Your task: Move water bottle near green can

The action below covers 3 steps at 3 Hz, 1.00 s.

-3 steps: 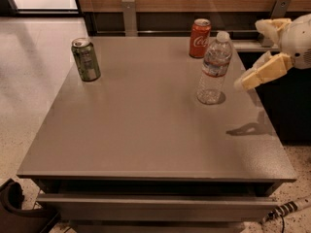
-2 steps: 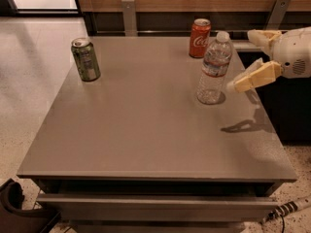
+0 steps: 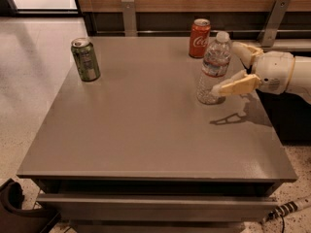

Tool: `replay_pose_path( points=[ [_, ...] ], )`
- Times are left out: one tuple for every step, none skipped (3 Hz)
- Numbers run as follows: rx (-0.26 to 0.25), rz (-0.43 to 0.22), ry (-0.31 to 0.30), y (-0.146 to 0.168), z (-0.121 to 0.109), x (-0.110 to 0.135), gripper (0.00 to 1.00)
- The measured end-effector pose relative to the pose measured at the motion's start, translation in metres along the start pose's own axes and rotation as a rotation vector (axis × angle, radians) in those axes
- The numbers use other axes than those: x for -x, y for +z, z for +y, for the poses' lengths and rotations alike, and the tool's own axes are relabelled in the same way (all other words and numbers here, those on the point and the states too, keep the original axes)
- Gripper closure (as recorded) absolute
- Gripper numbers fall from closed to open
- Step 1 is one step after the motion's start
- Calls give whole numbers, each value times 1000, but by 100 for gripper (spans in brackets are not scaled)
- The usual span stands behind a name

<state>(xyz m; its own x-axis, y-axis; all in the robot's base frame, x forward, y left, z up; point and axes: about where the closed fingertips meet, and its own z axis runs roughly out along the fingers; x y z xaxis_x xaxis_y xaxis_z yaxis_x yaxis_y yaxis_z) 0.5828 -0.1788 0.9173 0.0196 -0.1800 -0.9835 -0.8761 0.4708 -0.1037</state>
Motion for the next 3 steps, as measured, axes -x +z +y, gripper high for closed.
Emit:
replay_pose_path(
  points=[
    [6,-66,8,8,-1,-3,0],
    [13,-69,7,12,0,-2,24],
    [17,-70,6,14,1,-1,48]
  ],
)
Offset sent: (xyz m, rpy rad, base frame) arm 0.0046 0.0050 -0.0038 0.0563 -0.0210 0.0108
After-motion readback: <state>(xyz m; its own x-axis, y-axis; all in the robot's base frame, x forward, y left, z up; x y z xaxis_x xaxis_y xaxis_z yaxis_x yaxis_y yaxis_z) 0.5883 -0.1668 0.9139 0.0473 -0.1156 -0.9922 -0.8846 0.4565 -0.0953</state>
